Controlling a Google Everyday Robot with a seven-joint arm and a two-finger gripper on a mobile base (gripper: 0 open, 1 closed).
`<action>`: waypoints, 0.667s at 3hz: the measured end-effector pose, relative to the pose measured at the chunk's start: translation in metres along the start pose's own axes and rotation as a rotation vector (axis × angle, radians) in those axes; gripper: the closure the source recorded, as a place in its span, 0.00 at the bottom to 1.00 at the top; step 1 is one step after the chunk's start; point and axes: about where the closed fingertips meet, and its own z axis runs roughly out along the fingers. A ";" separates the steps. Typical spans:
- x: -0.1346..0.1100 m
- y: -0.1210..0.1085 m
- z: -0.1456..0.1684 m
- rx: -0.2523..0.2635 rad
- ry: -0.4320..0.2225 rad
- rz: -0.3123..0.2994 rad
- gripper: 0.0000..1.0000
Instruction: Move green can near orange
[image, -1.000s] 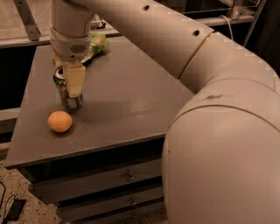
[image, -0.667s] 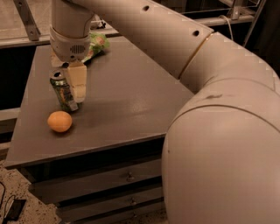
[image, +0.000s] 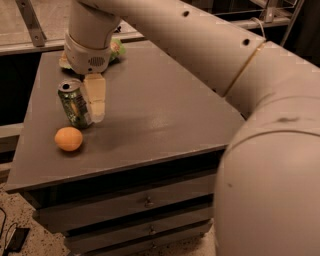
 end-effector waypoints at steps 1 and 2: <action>-0.056 0.047 -0.034 0.114 -0.151 -0.091 0.00; -0.095 0.073 -0.050 0.167 -0.210 -0.144 0.00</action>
Offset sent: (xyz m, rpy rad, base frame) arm -0.0583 0.0020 0.0293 0.1614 -0.0348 0.0658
